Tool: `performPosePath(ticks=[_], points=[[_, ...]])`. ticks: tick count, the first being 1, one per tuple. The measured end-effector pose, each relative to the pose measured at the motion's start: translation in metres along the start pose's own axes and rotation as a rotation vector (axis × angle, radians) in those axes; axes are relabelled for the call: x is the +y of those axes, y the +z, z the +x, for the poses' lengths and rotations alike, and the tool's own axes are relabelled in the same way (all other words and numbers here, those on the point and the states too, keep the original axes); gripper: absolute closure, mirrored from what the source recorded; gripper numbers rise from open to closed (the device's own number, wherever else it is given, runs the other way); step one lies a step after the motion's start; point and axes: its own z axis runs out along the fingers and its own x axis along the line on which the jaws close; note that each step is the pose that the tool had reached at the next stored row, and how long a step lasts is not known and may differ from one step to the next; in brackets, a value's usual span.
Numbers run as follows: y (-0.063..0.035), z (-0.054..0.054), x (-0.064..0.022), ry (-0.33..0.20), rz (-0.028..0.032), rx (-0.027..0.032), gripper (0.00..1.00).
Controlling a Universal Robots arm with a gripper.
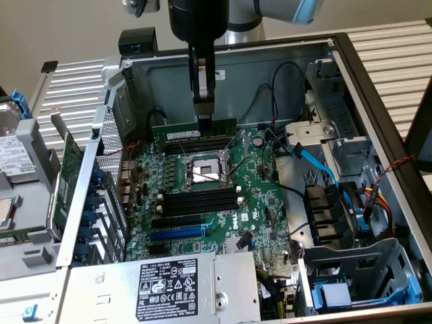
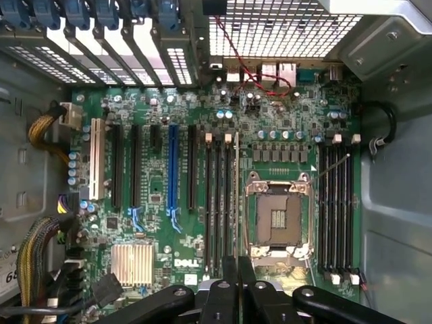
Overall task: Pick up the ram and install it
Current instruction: 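Insert the ram into the slot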
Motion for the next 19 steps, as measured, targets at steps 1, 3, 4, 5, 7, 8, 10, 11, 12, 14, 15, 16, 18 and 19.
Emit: performPosePath(ticks=[1, 3, 4, 5, 7, 8, 10, 11, 12, 14, 15, 16, 18, 19], points=[[0.0003, 0.0, 0.0, 0.003, 0.0002, 0.0, 0.87], [0.001, 0.0, 0.0001, 0.011, 0.0016, -0.0003, 0.87], [0.0013, 0.0, 0.0002, 0.014, 0.0021, -0.0003, 0.87], [0.0018, 0.0, 0.0004, 0.015, 0.0025, -0.0005, 0.87], [0.0027, 0.0001, 0.0004, 0.015, 0.0034, -0.0003, 0.87], [0.0032, 0.0003, 0.0004, 0.016, 0.0039, -0.0001, 0.87], [0.0043, 0.0006, 0.0004, 0.017, 0.0052, 0.0004, 0.87], [0.0048, 0.0011, 0.0005, 0.017, 0.0059, 0.0007, 0.87], [0.0055, 0.0017, 0.0004, 0.017, 0.0072, 0.0007, 0.87], [0.0066, 0.0025, 0.0003, 0.019, 0.0107, 0.0013, 0.87], [0.0071, 0.003, 0.0003, 0.019, 0.0125, 0.0018, 0.87], [0.0075, 0.0034, 0.0003, 0.02, 0.0136, 0.0027, 0.87], [0.0082, 0.0043, 0.0003, 0.021, 0.0152, 0.0058, 0.87], [0.0086, 0.0049, 0.0002, 0.021, 0.0156, 0.0071, 0.87]])
